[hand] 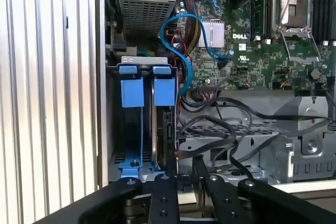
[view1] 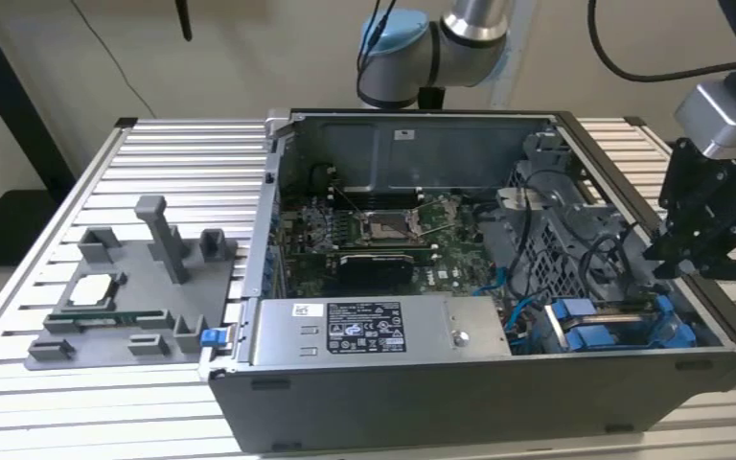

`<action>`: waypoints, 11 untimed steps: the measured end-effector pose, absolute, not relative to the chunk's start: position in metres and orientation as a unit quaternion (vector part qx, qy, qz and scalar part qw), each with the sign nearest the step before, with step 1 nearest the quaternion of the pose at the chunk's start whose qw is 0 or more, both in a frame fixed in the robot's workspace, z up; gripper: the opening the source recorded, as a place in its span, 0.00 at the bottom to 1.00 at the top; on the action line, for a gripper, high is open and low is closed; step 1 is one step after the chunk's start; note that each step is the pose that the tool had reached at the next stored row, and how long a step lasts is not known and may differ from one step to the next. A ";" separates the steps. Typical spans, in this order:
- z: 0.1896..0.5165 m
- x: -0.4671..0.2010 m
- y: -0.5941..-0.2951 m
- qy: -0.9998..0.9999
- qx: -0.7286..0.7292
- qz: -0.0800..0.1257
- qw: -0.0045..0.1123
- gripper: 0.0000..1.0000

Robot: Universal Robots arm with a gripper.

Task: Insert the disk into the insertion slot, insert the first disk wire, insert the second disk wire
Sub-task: 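Insert the first disk wire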

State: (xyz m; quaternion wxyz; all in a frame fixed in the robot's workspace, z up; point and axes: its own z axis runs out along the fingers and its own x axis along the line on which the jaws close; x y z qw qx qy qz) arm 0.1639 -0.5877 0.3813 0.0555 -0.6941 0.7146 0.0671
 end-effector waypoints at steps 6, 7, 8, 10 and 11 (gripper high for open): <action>0.386 0.168 -0.584 0.715 -0.694 0.067 0.056 1.00; 0.386 0.171 -0.583 0.715 -0.694 0.067 0.056 1.00; 0.386 0.173 -0.582 0.715 -0.694 0.067 0.056 1.00; 0.386 0.179 -0.579 0.715 -0.694 0.067 0.056 1.00; 0.386 0.181 -0.577 0.715 -0.694 0.067 0.056 1.00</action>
